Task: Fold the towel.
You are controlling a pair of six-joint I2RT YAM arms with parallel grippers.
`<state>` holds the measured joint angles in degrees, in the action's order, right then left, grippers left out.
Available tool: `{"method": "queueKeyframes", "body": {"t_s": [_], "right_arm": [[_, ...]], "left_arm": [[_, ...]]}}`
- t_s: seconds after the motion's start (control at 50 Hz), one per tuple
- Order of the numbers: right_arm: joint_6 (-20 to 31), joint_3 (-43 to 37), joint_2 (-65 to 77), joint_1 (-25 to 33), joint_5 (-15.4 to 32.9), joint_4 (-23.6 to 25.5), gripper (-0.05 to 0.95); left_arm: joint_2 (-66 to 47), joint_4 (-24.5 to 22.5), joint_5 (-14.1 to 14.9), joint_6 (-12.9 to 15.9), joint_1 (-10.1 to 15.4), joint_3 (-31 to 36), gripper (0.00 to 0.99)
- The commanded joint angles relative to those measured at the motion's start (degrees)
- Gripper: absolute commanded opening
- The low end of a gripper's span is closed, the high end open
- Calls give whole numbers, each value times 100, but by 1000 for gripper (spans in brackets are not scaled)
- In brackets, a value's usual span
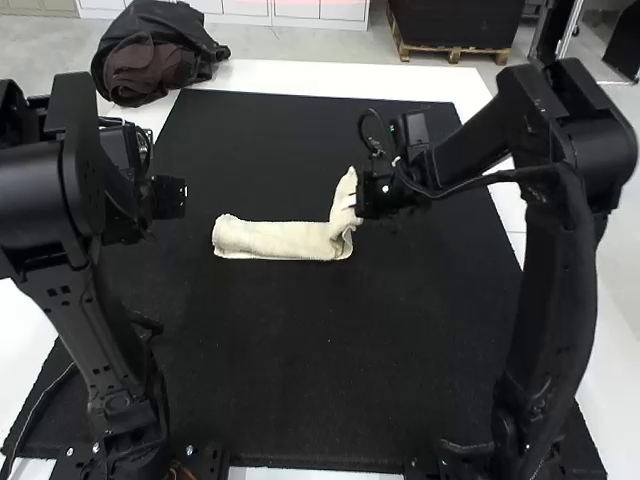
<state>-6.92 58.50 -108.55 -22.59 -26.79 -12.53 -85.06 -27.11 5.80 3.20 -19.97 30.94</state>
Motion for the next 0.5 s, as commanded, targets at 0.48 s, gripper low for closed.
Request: {"method": "queueKeyframes", "body": {"t_s": [0.48], "right_arm": [[-345,1225,-905,-1178,-37,5,-23]], "left_arm": [[103,-233,-9,-127,-51,-176,970]]}}
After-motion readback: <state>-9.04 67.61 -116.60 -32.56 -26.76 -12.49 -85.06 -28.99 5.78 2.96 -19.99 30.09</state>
